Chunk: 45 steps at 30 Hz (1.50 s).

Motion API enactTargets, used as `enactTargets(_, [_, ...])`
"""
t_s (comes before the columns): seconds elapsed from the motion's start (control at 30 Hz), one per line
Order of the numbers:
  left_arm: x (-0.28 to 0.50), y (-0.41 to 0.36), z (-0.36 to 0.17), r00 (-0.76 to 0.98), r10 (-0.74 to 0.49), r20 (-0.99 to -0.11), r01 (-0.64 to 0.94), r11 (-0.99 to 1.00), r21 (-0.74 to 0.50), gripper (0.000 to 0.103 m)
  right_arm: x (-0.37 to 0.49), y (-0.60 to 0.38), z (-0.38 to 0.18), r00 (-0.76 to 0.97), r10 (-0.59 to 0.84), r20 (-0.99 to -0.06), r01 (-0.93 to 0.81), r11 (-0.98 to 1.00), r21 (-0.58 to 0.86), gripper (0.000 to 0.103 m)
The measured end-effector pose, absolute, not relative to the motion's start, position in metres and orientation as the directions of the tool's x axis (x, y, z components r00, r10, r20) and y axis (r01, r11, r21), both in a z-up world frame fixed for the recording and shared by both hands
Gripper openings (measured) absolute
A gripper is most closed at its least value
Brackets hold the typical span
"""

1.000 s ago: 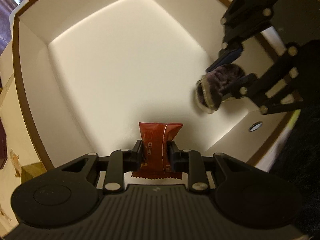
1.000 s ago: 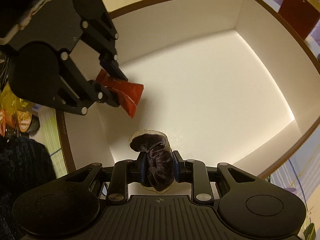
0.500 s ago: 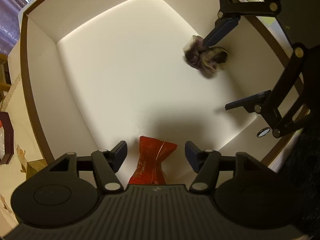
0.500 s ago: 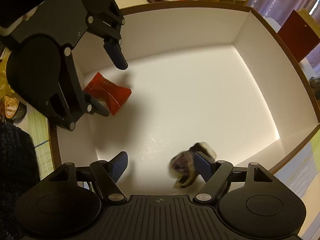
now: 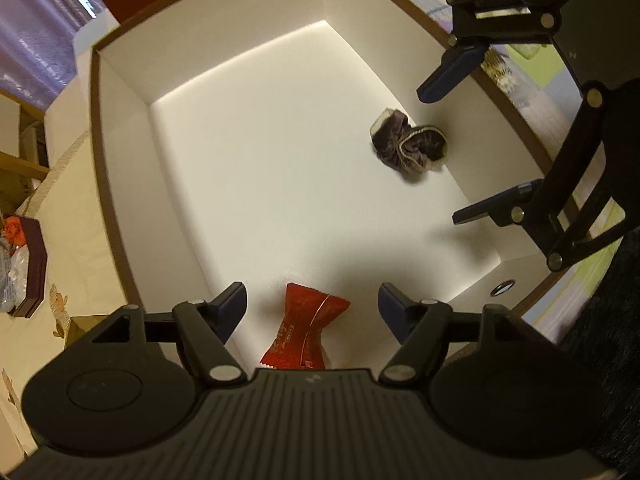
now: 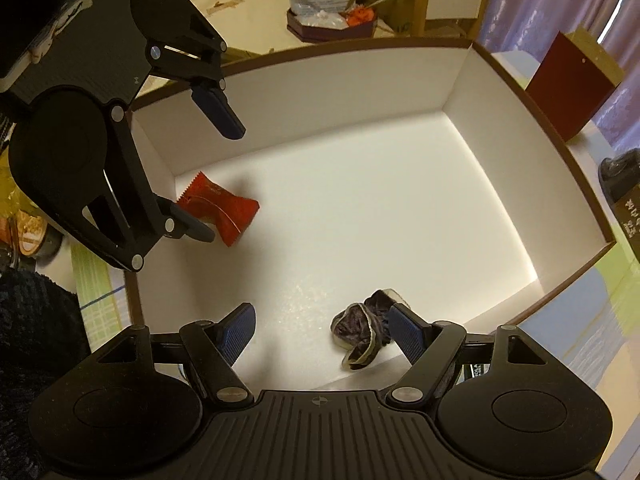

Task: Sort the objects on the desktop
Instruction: 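Open both tools to drop the red packet and scrunchie into the box, then withdraw both tools from the box back toward the remaining items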

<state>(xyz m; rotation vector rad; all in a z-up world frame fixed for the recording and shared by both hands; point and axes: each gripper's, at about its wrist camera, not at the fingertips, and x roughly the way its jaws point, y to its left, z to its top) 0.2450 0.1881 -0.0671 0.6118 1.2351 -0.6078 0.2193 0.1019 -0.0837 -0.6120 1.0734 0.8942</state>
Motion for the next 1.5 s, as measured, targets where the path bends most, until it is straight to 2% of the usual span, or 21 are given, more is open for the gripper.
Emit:
enactTargets(0.83, [0.195, 0.164, -0.008, 0.425, 0.008, -0.905, 0.528, 0.81, 0.255, 0.081, 0.176, 0.04, -0.031, 0.266, 0.462, -0.846, -0.868, 0.496, -0.002, 0.076])
enactTargets(1.5, [0.158, 0.123, 0.007, 0.468, 0.083, -0.88, 0.419, 0.855, 0.304, 0.088, 0.165, -0.022, -0.018, 0.266, 0.523, -0.81, -0.873, 0.487, 0.028, 0.077])
